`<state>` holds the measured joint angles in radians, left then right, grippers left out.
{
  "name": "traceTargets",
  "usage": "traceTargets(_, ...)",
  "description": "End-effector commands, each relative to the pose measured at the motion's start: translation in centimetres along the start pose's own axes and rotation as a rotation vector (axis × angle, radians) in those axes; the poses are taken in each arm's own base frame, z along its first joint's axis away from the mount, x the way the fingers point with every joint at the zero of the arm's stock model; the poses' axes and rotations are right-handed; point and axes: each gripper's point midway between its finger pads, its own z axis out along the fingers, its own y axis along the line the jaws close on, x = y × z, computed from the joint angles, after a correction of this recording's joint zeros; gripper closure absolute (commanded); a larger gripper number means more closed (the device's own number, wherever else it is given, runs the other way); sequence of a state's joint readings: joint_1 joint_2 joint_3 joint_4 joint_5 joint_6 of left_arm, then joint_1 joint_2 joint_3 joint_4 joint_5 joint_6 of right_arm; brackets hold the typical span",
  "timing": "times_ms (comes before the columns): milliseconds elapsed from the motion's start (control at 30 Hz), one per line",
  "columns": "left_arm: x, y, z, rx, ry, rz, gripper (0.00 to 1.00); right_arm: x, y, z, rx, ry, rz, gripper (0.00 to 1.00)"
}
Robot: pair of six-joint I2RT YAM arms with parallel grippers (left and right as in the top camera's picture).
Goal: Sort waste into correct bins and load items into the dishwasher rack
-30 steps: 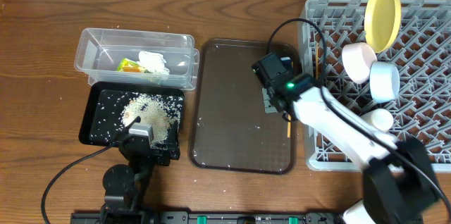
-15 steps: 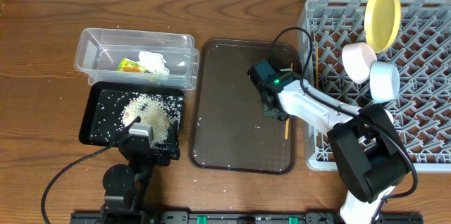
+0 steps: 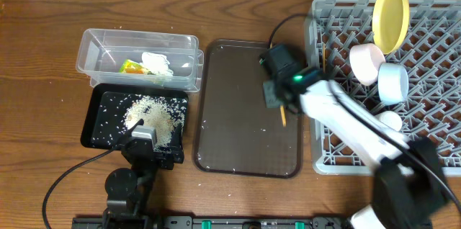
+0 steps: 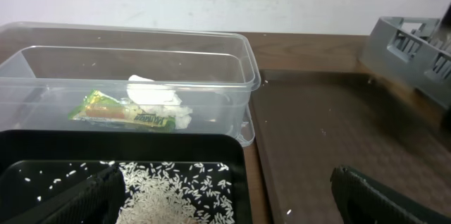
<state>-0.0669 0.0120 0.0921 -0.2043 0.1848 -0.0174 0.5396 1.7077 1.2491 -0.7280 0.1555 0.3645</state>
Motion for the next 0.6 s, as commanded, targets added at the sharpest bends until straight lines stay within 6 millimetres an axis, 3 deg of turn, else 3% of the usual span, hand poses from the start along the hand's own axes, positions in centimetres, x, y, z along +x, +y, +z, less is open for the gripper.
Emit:
traceTargets(0,1.1,0.1,0.2,0.000,0.024,0.013,0.04,-4.7,-4.0,-5.0,0.052,-0.183,0.012,0.99)
traceTargets(167,1.1,0.1,0.2,-0.001,0.024,0.013,0.04,-5.0,-9.5,-4.7,0.074,-0.154,0.066,0.99)
traceTargets(267,1.1,0.1,0.2,0.000,0.024,0.012,0.04,-4.2,-10.2,-3.4,0.006,-0.092,0.043,0.99)
traceTargets(400,1.1,0.1,0.2,0.000,0.024,0.013,0.04,-2.5,-12.1,-1.6,0.065,-0.002,0.066,0.99)
traceTargets(433,1.1,0.1,0.2,-0.001,0.024,0.013,0.04,-2.3,-12.1,-1.4,0.065,0.008,0.066,0.94)
traceTargets(467,1.1,0.1,0.2,0.000,0.024,0.013,0.04,-2.3,-11.9,-1.4,0.054,0.009,0.070,0.73)
traceTargets(500,1.1,0.1,0.2,0.000,0.024,0.013,0.04,-2.3,-11.4,-1.5,0.036,0.009,0.076,0.60)
traceTargets(567,1.1,0.1,0.2,0.000,0.024,0.013,0.04,-2.5,-10.4,-2.8,-0.008,-0.005,0.087,0.51)
